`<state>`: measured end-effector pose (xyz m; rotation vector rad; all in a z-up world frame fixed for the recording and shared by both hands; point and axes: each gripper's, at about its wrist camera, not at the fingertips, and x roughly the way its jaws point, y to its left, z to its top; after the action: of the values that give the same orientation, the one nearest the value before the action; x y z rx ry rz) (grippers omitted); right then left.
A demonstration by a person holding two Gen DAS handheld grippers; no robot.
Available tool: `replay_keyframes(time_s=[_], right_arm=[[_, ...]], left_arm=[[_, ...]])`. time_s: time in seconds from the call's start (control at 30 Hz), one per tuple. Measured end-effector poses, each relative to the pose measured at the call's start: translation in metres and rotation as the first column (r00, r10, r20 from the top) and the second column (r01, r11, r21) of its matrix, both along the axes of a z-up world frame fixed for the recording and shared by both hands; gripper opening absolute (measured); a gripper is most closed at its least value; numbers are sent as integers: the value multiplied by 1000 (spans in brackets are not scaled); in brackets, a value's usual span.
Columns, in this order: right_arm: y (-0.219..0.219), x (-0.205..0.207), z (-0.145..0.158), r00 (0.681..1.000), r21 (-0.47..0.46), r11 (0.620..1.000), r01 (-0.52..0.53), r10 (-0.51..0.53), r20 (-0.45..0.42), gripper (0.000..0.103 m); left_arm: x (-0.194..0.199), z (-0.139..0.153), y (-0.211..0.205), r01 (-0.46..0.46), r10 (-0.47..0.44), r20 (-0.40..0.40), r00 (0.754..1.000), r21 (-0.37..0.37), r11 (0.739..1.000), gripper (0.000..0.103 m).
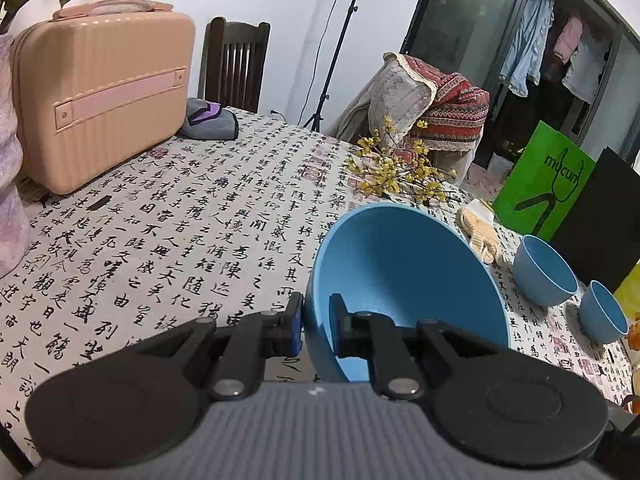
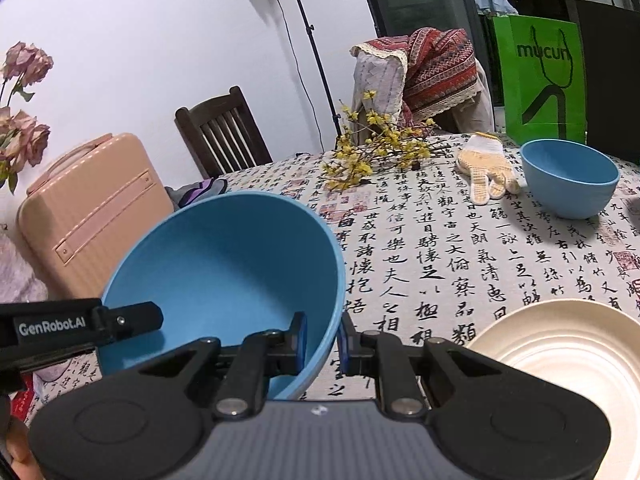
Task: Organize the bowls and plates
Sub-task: 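Carry the blue bowl past the cream plates toward the pink suitcase, then keep carrying the blue bowl toward the lilac vase and suitcase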
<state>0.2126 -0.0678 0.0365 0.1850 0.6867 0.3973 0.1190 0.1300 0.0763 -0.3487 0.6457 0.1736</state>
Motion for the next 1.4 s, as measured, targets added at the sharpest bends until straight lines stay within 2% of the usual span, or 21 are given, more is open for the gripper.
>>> replay_keyframes(time_s=[0.9,1.4], right_arm=[[42,-5,-4,999,-11,999,-33,33,-9,16],[69,-12,-7,997,-8,998,-70,69,-26,16]], left_arm=[[-15,-5,44,-29,31,29,999,-48,998,14],[-28,-13,73,-64,66,21,998,-65,996,14]])
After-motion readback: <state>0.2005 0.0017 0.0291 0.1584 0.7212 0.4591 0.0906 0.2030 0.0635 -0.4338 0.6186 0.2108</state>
